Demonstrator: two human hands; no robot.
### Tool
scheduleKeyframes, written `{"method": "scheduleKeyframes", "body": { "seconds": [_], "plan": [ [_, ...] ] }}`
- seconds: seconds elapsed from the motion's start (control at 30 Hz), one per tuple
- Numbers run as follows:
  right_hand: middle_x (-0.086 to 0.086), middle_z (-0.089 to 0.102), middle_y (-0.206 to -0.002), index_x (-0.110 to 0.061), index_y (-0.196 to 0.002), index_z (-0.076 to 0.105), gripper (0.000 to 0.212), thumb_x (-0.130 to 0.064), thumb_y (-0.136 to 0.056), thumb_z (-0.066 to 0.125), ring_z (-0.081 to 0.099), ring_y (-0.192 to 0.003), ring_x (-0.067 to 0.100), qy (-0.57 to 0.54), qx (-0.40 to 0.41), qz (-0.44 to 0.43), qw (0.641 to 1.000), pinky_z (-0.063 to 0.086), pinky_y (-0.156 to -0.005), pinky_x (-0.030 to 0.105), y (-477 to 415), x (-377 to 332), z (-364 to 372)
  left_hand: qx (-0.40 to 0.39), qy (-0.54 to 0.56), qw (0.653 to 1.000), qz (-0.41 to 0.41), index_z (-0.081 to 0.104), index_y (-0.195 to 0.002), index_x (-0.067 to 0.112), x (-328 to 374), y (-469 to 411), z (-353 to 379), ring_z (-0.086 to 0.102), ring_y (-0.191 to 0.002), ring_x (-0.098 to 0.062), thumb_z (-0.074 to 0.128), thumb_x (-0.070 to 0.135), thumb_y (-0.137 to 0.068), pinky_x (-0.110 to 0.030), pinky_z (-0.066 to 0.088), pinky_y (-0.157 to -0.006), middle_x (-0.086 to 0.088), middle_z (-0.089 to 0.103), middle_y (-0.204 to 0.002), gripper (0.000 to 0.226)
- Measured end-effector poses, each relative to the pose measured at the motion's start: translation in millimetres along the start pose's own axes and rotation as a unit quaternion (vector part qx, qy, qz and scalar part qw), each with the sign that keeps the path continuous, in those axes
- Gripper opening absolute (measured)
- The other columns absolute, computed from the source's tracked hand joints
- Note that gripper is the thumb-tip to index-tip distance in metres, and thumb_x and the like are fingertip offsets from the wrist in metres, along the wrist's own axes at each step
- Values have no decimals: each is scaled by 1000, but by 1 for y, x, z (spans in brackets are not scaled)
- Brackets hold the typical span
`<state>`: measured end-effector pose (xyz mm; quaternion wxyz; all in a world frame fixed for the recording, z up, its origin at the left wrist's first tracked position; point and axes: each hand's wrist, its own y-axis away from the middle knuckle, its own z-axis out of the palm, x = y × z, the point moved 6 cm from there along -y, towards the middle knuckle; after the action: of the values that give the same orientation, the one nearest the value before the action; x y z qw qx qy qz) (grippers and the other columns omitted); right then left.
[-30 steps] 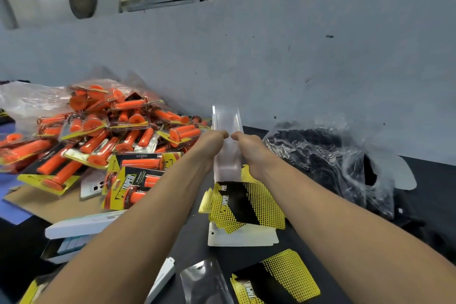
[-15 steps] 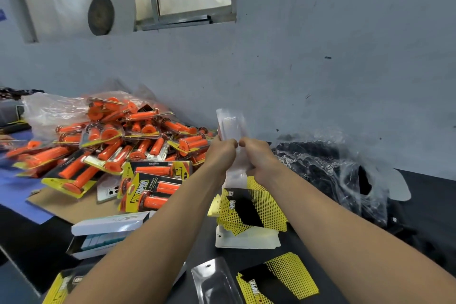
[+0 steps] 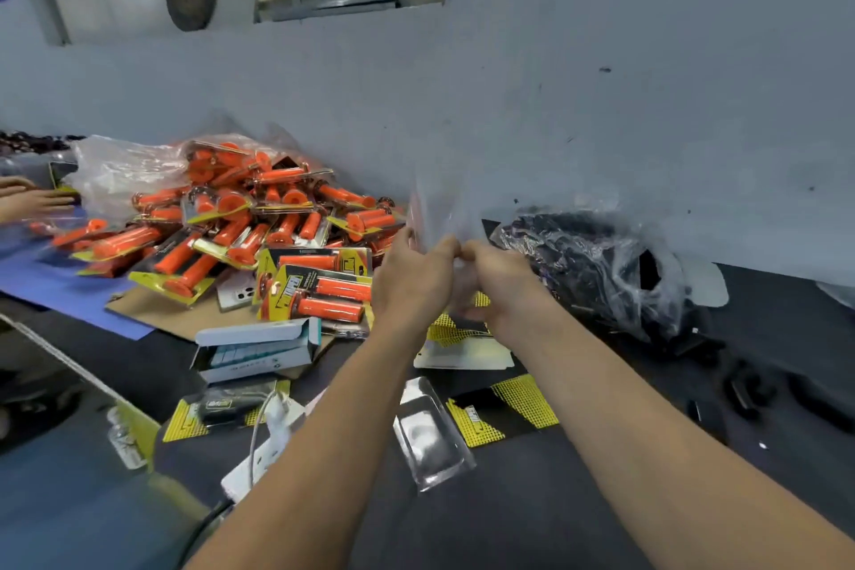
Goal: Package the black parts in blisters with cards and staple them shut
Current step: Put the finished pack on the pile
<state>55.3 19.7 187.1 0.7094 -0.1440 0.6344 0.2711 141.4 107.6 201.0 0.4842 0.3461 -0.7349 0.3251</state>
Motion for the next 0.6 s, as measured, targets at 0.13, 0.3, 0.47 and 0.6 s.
{"method": "scheduleKeyframes", "body": {
  "seconds": [0.13, 0.3, 0.47, 0.6],
  "plan": [
    [4, 69, -85, -14, -98, 70, 14, -16, -97, 57, 64, -66, 13, 26, -11, 25, 999, 54, -64, 33, 47, 42, -10, 2, 12, 1000, -20, 52, -131, 41, -37, 50, -7, 61, -103, -18, 57, 61, -69, -45, 51, -87, 13, 63, -113, 66],
    [10, 66, -89, -14, -91, 67, 11, -12, -95, 57, 61, -77, 24, 88, -36, 61, 994, 49, -68, 39, 73, 93, -15, 5, 14, 997, -79, 55, -124, 38, -93, 96, -7, 62, -103, -18, 54, 59, -68, -47, 52, -93, 11, 66, -114, 60],
    [8, 77, -99, -13, -106, 73, 25, -27, -90, 61, 73, -86, 25, 193, -45, 100, 975, 56, -67, 36, 69, 133, -23, -18, -102, 984, -142, 58, -129, 31, -132, 112, -2, 63, -110, -27, 39, 67, -74, -42, 47, -92, 1, 68, -122, 68],
    [8, 75, -105, -11, -112, 72, 37, -34, -86, 59, 71, -98, 28, 259, -28, 63, 963, 59, -90, 45, 57, 135, -23, -45, -119, 979, -160, 60, -125, 36, -139, 107, -4, 63, -109, -25, 35, 75, -71, -40, 45, -91, 3, 68, -120, 72]
  ]
}}
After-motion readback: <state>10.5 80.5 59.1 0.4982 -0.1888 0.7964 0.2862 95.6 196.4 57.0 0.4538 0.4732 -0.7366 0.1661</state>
